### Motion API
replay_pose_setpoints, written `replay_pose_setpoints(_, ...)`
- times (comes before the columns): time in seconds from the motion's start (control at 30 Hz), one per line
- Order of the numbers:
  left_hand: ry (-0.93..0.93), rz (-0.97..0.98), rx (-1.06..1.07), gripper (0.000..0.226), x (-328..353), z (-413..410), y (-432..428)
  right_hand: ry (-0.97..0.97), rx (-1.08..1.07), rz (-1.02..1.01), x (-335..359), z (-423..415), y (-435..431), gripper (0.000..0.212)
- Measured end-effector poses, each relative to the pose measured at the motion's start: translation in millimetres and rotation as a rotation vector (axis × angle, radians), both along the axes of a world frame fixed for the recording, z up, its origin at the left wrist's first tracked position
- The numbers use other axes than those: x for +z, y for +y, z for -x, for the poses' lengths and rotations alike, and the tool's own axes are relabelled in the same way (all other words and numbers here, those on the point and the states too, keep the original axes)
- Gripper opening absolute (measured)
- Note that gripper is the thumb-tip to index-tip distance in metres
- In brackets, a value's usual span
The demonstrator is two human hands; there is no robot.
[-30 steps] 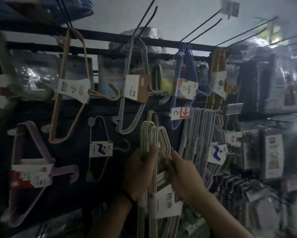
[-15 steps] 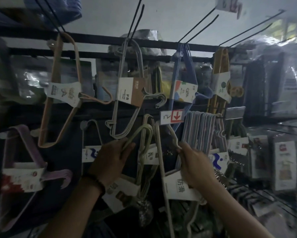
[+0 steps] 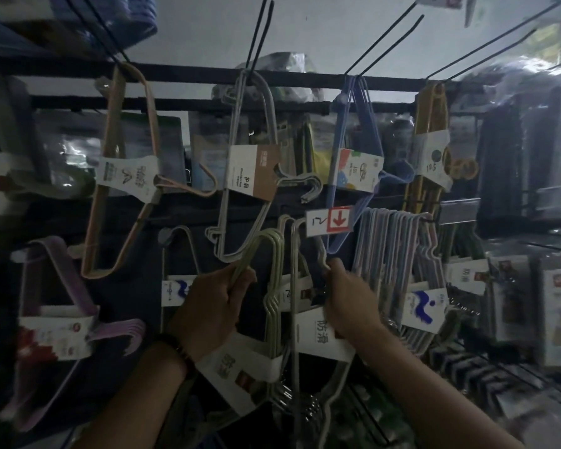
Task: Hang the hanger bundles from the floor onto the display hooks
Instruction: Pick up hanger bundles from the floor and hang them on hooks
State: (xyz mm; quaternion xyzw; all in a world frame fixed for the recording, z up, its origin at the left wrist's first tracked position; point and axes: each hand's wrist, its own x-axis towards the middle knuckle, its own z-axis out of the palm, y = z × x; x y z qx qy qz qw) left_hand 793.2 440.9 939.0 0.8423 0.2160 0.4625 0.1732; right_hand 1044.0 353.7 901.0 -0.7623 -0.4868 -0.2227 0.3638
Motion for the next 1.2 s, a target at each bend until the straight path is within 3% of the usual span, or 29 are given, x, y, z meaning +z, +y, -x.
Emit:
replay_pose_setpoints(0.2, 0.071, -0.131, 0.132, 0.041, -15.8, 10.4, 8.2, 0.072, -0.034, 0.22, 35.1, -5.5, 58.3, 0.007)
replay_pose_setpoints(0.4, 0.011, -0.102, 0.172, 0.031, -24.3, 20.2, 13.9, 0.108, -0.009, 0.483, 49.1, -17.9, 82.6, 0.022)
replay_pose_setpoints(0.53, -0.005, -0.029, 0.138, 0.038, -28.0, 13.5, 4.9, 0.104, 0.031, 0.451, 61.9, -8.5, 46.2, 0.034)
replay_pose_setpoints(0.63, -0.058, 0.142, 0.03, 0.037, -35.7, -10.1, -5.5, 0.051, 0.052, 0.354, 64.8, -0.5, -5.5, 0.041)
replay_pose_setpoints(0.7, -0.088, 0.228, -0.102, 0.03, -45.5, -33.4, -15.8, 0.157, 0.117, 0.264, 55.1, 8.6, -46.7, 0.051)
replay_pose_setpoints(0.77, -0.106, 0.277, -0.258, 0.037, -56.0, -59.3, -32.9, 0.268, 0.186, 0.217, 39.7, 19.2, -86.6, 0.059)
replay_pose_setpoints(0.9, -0.098, 0.348, -0.303, 0.039, -69.4, -115.6, -75.3, 0.248, 0.198, 0.264, 10.7, 20.2, -152.5, 0.052)
replay_pose_setpoints(1.07, -0.177, 0.457, -0.313, 0.044, -74.2, -192.9, -131.6, 0.101, 0.089, 0.299, -16.5, -31.5, -204.9, 0.018)
replay_pose_setpoints(1.2, -0.196, 0.539, -0.369, 0.043, -64.8, -263.5, -176.7, -0.044, 0.013, 0.186, -27.4, -107.2, -236.8, 0.02)
